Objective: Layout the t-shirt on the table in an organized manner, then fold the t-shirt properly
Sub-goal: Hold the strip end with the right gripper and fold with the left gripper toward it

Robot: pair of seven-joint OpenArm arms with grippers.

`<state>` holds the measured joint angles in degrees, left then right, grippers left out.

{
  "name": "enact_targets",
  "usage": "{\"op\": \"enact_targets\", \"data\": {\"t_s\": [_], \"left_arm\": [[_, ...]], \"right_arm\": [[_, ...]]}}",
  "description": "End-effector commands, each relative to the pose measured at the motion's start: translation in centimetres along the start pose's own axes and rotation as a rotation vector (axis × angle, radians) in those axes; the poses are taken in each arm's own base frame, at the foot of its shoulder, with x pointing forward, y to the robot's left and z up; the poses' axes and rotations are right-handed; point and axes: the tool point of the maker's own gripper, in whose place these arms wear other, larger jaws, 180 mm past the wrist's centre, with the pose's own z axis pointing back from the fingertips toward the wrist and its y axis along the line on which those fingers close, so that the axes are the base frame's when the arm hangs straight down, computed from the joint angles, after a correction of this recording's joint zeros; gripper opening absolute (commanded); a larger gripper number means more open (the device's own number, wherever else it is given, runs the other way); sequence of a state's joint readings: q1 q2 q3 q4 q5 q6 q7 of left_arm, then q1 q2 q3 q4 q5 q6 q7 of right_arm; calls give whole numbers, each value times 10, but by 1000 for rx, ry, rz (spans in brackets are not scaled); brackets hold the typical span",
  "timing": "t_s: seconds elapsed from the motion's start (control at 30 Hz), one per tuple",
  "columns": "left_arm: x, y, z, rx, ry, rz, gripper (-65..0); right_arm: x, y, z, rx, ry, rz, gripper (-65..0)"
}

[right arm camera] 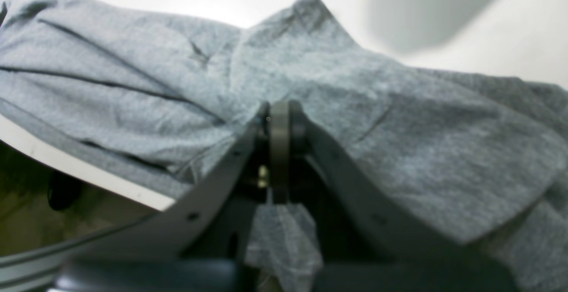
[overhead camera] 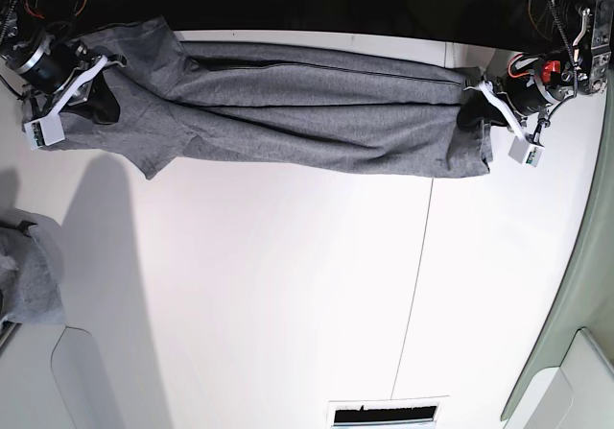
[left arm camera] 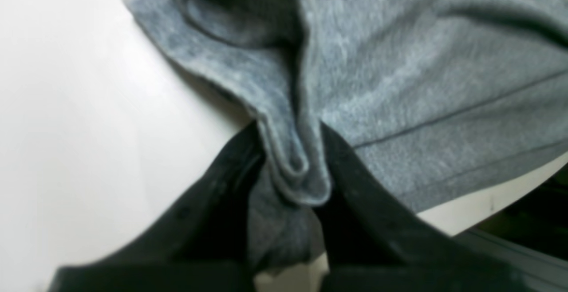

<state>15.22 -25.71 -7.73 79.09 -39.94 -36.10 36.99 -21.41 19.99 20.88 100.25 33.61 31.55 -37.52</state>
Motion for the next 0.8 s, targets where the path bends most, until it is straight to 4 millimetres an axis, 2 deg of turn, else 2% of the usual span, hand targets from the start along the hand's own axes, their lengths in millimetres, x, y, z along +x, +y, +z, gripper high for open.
{"op": "enact_targets", "data": {"t_s": [0.0,0.17,0.23,0.33,0.4,0.53,0.63,0.77], "left_arm": [[13,7,4,14,-22,-31,-650],[52,37,18,108,-92,-30,-650],[61,48,26,136,-83,-46,-650],[73,45,40,143,-61,-135,-650],[90,31,51,125,-103,-193,-650],[120,-23,65,31,-201,-304,-650],[115,-54,58,-25,-185,-353,-650],[96,-93,28,-105,-136,-393,-650]], "right_arm": [[13,0,3,7,-43,10,-650],[21,1,3,20,-69,2,-650],[24,2,2,25,-78,-2,-650],[29,1,2,26,-89,1,-650],[30,1,1,26,-90,2,-650],[28,0,1,15,-81,13,-650],[25,-4,1,-4,-64,32,-650],[23,-7,1,-22,-50,49,-650]]}}
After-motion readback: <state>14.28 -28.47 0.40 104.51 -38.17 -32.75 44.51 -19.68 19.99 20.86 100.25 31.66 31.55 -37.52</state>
